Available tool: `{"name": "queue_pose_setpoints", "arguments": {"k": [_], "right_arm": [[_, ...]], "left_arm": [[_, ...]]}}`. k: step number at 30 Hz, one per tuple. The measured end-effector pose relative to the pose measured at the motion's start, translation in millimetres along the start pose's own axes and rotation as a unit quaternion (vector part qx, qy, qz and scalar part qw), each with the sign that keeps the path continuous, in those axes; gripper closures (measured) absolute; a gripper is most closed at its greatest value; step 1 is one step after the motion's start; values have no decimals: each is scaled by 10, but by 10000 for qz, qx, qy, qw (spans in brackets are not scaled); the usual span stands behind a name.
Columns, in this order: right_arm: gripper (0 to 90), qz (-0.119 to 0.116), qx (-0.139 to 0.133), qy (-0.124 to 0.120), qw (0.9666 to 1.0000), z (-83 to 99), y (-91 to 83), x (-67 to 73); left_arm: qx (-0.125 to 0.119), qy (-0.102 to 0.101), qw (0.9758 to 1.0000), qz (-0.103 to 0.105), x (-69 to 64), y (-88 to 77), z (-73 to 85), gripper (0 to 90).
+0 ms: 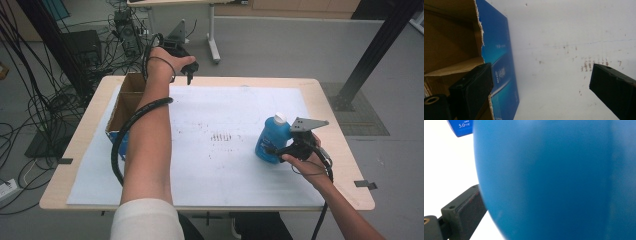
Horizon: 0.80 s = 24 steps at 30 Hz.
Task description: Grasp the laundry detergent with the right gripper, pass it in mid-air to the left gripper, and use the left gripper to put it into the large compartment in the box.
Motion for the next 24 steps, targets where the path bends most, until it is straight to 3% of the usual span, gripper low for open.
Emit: {"name": "queue_pose_setpoints", "arguments": {"k": [24], "right_arm": [[16,-16,-16,-33,10000,8,6,14]], "left_arm": [[-4,50,10000,5,-29,-19,-19,58]]}}
Point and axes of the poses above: each handheld gripper's, and its own axes: y roughly forward along the jaws, z roughly out of its underside, x roughly to its left, the point moved 5 cm from there along y, roughly forward along the jaws, and after that the axes turned 15 degrees about -x, right-handed, at the moved point
